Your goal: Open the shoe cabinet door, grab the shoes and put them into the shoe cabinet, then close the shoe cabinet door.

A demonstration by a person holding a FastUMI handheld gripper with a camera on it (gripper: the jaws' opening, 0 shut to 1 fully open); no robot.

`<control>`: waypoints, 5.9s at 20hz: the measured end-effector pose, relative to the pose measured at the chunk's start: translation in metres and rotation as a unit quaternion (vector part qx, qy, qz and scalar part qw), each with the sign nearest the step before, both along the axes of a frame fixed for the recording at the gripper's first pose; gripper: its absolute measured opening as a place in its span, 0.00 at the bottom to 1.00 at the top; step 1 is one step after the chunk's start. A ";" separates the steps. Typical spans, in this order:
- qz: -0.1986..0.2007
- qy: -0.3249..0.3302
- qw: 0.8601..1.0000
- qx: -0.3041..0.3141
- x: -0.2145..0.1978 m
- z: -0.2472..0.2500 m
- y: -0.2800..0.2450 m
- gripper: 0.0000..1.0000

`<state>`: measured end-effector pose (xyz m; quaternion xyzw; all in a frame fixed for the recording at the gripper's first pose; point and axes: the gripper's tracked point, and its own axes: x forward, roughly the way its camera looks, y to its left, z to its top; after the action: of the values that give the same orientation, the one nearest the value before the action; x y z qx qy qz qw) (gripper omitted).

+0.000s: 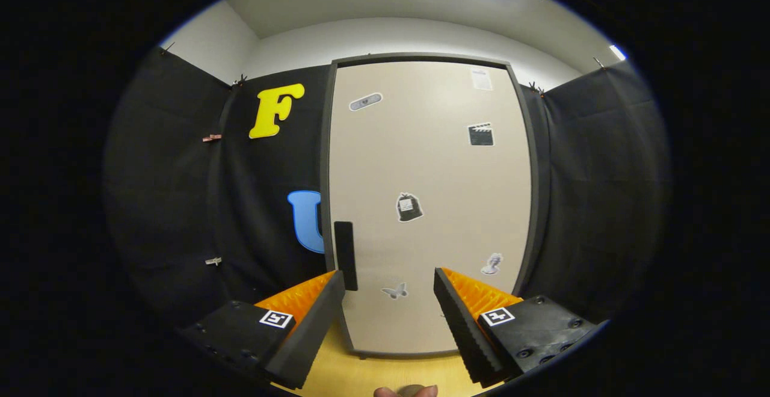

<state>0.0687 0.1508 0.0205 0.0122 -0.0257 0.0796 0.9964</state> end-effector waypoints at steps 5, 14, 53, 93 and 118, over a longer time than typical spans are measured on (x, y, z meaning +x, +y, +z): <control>0.006 -0.001 1.000 -0.009 0.048 -0.012 0.043 0.97; -0.008 -0.002 1.000 -0.002 0.121 -0.028 0.068 0.94; 0.079 0.039 0.996 0.026 -0.036 -0.035 -0.030 0.24; 0.003 0.039 0.998 0.059 -0.073 -0.014 -0.224 0.17; 0.147 0.234 0.961 -0.001 -0.164 -0.190 -0.075 0.99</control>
<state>-0.0957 0.0761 -0.1695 0.0327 0.2106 0.2203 0.9519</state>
